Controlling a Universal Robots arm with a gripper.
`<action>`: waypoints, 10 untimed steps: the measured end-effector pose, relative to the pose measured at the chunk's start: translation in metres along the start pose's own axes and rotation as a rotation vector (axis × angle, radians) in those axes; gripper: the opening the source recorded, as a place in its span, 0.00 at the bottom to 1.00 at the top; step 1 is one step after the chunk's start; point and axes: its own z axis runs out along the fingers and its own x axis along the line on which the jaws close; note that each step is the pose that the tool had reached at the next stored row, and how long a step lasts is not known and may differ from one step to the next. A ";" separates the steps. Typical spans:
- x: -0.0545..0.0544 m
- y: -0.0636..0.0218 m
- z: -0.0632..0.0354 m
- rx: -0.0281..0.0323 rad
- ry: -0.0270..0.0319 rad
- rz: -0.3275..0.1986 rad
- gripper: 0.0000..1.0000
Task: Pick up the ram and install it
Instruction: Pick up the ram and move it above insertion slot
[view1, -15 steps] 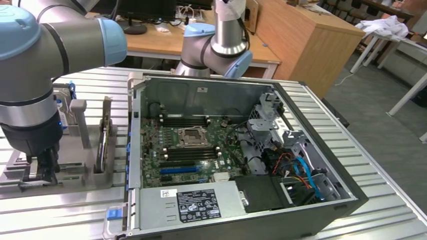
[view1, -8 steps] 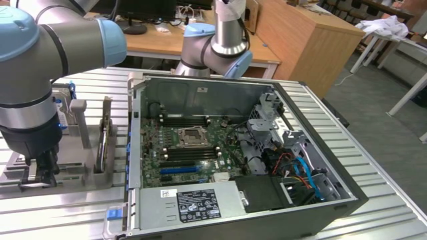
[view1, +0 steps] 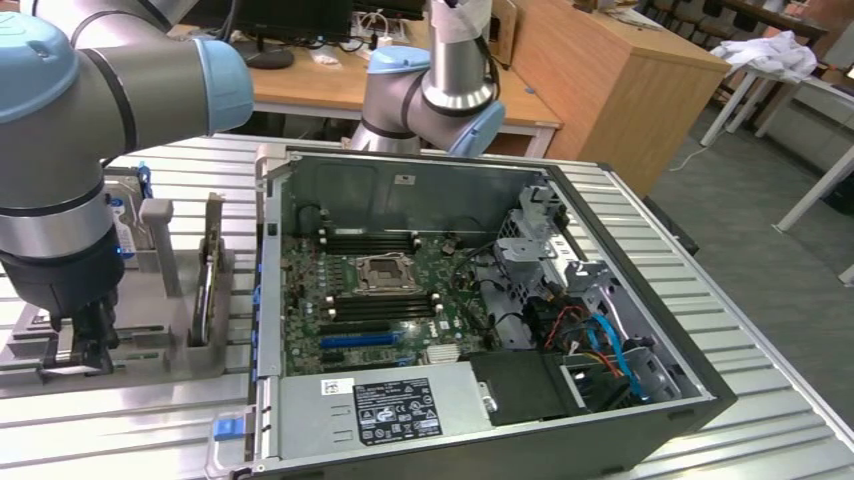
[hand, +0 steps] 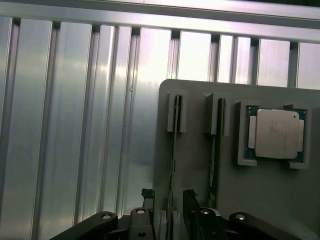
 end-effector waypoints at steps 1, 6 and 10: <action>0.000 0.0000 0.0000 0.0000 0.0001 0.000 0.36; 0.000 0.0000 0.0000 0.0000 0.0000 0.000 0.35; 0.000 0.0000 0.0000 0.0000 0.0000 0.000 0.28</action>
